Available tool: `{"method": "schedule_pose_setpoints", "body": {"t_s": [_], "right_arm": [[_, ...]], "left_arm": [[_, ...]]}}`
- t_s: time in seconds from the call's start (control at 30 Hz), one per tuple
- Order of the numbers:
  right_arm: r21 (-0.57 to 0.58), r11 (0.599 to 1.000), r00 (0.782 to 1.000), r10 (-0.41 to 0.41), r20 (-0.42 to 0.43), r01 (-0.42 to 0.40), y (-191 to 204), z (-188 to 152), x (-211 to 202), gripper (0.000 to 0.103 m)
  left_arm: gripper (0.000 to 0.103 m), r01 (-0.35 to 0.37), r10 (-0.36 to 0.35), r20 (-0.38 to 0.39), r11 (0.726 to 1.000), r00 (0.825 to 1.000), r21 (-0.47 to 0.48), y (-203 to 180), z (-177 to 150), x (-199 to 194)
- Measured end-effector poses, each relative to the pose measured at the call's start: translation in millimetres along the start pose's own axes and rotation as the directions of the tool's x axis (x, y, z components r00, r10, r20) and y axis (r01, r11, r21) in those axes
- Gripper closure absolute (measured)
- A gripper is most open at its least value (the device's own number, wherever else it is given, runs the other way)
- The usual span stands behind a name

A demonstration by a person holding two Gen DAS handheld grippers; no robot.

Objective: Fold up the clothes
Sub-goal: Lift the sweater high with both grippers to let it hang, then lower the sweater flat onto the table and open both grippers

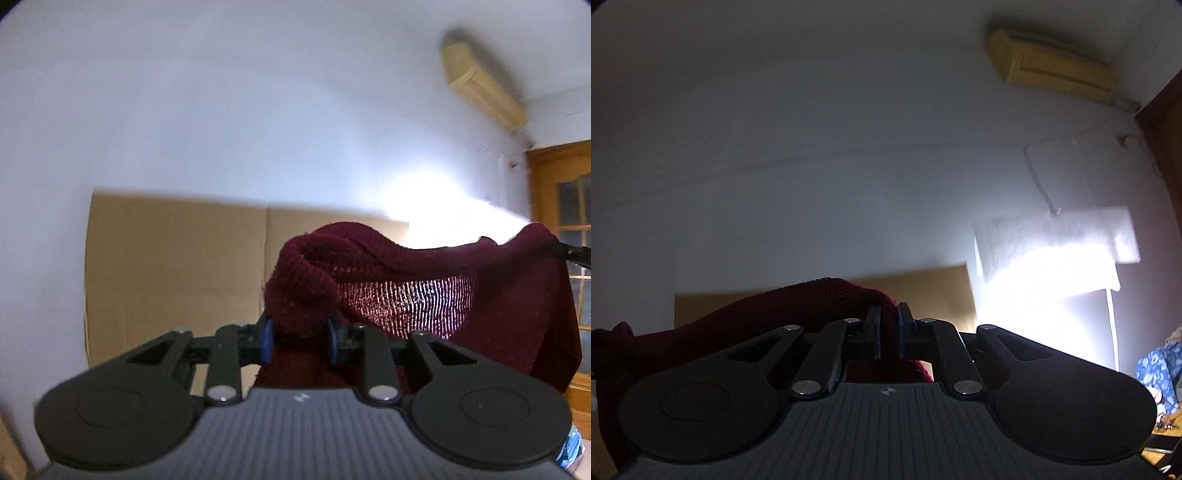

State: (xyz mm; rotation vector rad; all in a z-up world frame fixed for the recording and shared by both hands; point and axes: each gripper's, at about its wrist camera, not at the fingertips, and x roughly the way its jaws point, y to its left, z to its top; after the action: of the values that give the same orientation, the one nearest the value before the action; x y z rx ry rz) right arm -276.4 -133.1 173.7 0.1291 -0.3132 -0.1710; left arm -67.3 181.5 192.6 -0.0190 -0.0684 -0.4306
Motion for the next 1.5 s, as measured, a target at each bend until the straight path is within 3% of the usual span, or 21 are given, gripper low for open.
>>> {"method": "schedule_pose_setpoints", "body": {"t_s": [0.17, 0.4, 0.63, 0.77, 0.9, 1.0, 1.1, 1.23, 1.37, 1.4, 1.43, 1.47, 1.5], "right_arm": [[0.005, 1.000, 0.998, -0.028, 0.056, 0.028, 4.0, 27.7, -17.6, 0.094], [0.003, 0.999, 0.999, -0.034, 0.021, 0.034, -14.6, 32.4, -9.8, 0.094], [-0.018, 0.999, 0.996, -0.040, -0.085, 0.038, -38.9, 6.0, 30.7, 0.094], [-0.073, 0.996, 0.974, -0.071, -0.216, 0.056, -55.6, -47.6, 90.5, 0.094], [-0.146, 0.987, 0.920, -0.113, -0.375, 0.062, -73.2, -126.8, 162.1, 0.094], [-0.195, 0.979, 0.861, -0.150, -0.486, 0.060, -87.1, -205.5, 217.4, 0.094], [-0.246, 0.967, 0.801, -0.195, -0.566, 0.062, -100.6, -285.6, 265.0, 0.094], [-0.298, 0.953, 0.729, -0.239, -0.641, 0.050, -113.8, -373.5, 308.2, 0.095], [-0.372, 0.928, 0.686, -0.256, -0.681, -0.023, -120.1, -428.4, 334.6, 0.094], [-0.389, 0.920, 0.676, -0.259, -0.690, -0.044, -119.8, -438.3, 336.6, 0.091], [-0.403, 0.913, 0.659, -0.260, -0.706, -0.071, -119.3, -448.0, 339.8, 0.080], [-0.407, 0.907, 0.632, -0.254, -0.732, -0.107, -118.9, -456.3, 344.2, 0.074], [-0.403, 0.905, 0.614, -0.242, -0.751, -0.136, -119.7, -460.2, 346.5, 0.065]], "left_arm": [[0.072, -0.025, 0.017, 0.081, 0.995, 0.997, 0.098, -19.8, 38.2, -42.0], [0.069, -0.065, 0.051, 0.084, 0.984, 0.995, 0.165, -23.9, 58.4, -51.1], [0.066, -0.054, 0.066, -0.075, 0.987, 0.995, 0.152, -13.6, 29.0, 1.9], [0.064, -0.053, 0.085, -0.221, 0.988, 0.971, 0.146, -12.2, -27.6, 67.6], [0.064, -0.094, 0.125, -0.386, 0.991, 0.914, 0.098, 2.8, -106.6, 148.8], [0.065, -0.144, 0.156, -0.492, 0.988, 0.856, 0.064, 14.7, -168.8, 209.0], [0.065, -0.185, 0.210, -0.570, 0.977, 0.794, 0.103, 16.3, -226.9, 258.9], [0.064, -0.223, 0.235, -0.649, 0.969, 0.724, 0.101, 23.9, -294.6, 307.4], [0.059, -0.247, 0.274, -0.721, 0.958, 0.637, 0.146, 35.0, -342.0, 334.8], [0.055, -0.247, 0.301, -0.734, 0.951, 0.609, 0.185, 37.6, -351.2, 340.2], [0.049, -0.246, 0.331, -0.746, 0.942, 0.578, 0.228, 40.6, -359.5, 345.6], [0.048, -0.240, 0.356, -0.753, 0.934, 0.553, 0.266, 44.3, -365.1, 347.7], [0.047, -0.230, 0.369, -0.755, 0.929, 0.542, 0.289, 48.2, -368.6, 344.9]]}}
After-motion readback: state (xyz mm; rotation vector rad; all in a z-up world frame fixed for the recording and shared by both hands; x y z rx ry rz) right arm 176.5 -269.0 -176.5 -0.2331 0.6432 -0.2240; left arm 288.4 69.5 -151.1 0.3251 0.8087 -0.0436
